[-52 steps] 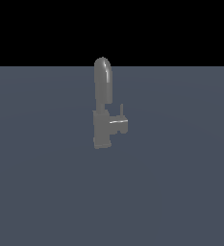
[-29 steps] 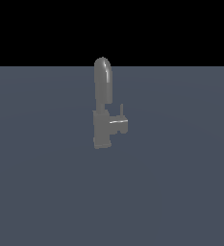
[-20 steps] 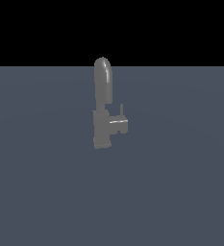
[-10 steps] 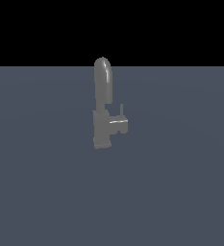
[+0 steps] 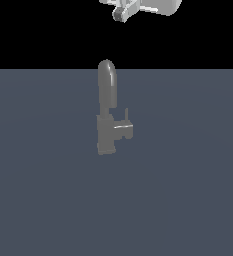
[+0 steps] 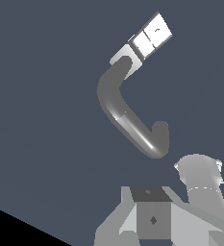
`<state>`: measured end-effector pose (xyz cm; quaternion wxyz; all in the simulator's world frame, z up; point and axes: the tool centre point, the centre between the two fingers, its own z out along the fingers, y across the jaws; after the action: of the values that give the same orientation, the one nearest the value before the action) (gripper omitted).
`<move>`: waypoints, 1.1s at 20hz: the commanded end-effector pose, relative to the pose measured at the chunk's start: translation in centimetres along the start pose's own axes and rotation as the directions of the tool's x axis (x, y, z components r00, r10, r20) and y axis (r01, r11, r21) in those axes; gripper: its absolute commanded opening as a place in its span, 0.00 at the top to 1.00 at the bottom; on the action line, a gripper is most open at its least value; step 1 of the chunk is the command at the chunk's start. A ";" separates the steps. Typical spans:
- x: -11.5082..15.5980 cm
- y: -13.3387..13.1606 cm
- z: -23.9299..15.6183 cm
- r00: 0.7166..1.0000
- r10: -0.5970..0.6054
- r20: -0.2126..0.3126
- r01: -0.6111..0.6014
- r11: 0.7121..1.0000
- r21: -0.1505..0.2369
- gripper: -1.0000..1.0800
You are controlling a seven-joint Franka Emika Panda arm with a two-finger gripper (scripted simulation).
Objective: Turn on the faucet by rotating a designated handle.
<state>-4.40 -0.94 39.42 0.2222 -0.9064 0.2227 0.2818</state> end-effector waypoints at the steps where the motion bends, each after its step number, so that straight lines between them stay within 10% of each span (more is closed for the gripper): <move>1: 1.7 0.0 0.2 0.998 0.034 0.043 -0.035 0.999 0.035 1.00; 12: 9.1 0.4 2.3 0.952 0.167 0.257 -0.216 0.960 0.176 1.00; 22: 16.1 1.6 6.1 0.835 0.257 0.487 -0.424 0.864 0.272 1.00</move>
<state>3.84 -3.37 25.87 0.3671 -0.7252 0.3667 0.4527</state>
